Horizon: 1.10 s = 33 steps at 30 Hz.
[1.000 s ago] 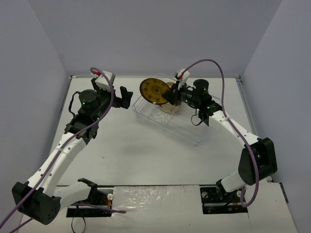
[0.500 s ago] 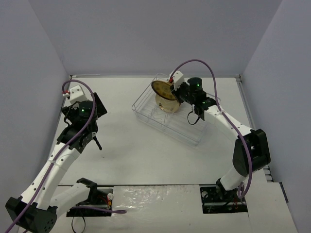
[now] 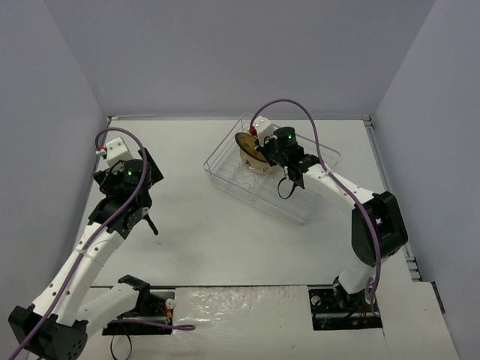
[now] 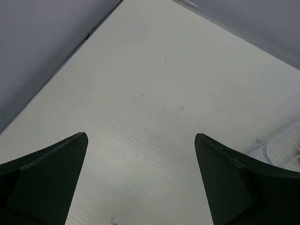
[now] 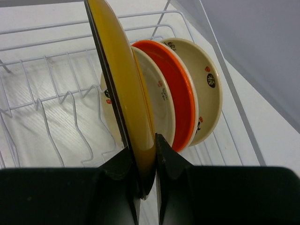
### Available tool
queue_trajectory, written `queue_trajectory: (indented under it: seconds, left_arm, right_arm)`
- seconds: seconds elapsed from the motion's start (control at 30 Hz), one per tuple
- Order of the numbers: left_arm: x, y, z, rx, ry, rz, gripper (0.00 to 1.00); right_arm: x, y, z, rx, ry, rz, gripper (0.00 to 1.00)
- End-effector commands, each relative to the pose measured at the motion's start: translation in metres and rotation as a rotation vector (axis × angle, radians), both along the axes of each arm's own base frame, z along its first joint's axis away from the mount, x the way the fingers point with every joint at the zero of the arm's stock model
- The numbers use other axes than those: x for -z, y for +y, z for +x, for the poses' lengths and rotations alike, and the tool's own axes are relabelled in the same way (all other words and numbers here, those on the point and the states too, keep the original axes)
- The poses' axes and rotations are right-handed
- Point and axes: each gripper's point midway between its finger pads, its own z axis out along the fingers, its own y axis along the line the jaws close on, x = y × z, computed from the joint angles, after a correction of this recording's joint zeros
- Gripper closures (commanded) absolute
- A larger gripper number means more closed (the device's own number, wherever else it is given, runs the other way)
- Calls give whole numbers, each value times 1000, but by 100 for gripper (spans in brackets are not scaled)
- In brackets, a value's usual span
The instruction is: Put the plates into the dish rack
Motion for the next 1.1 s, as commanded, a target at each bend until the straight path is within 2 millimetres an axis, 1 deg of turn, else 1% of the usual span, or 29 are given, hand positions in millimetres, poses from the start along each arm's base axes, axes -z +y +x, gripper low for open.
queue_trajectory:
  seconds: [0.0,0.07,0.37,0.43,0.5,0.57,0.63,0.67,0.8,0.83,0.9,0.93,1.0,1.07]
  left_arm:
    - [-9,6,0,-38,-37,-5,3]
    - [-9,8,-1,-44,-38,-2,3]
    - [-9,10,-4,-47,-37,3,3]
    - [-9,10,-4,-47,-38,1,3]
    - [-9,10,-5,-47,-39,2,3]
    - [-8,10,-5,-45,-38,0,3]
    - [-7,9,-5,-44,-36,-1,3]
    - [-7,9,-5,-44,-35,-1,3]
    - [-6,7,-4,-21,-28,2,3]
    - [-7,6,-4,-19,-29,3,3]
    - [-6,5,-4,-11,-27,1,3]
    - [-6,5,-4,-10,-26,1,3]
    - [-5,5,-4,-8,-26,0,3]
    - [-5,4,-4,-6,-26,-2,3]
  right_arm:
    - [-37,5,17,90,-120,40,100]
    - [-32,7,17,90,-111,36,100]
    - [-14,0,18,139,-84,17,99]
    - [-7,1,17,138,-69,20,94]
    - [-1,2,16,134,-55,21,86]
    - [3,3,16,129,-43,21,82]
    - [4,5,15,122,-39,30,80]
    - [3,7,14,115,-42,38,76]
    - [-3,10,12,101,-50,56,59]
    - [-4,9,13,102,-51,57,58]
    - [-12,12,11,87,-59,76,46]
    - [-19,14,9,77,-68,90,42]
    - [-40,15,6,70,-101,129,30]
    - [-71,15,3,90,-136,209,18]
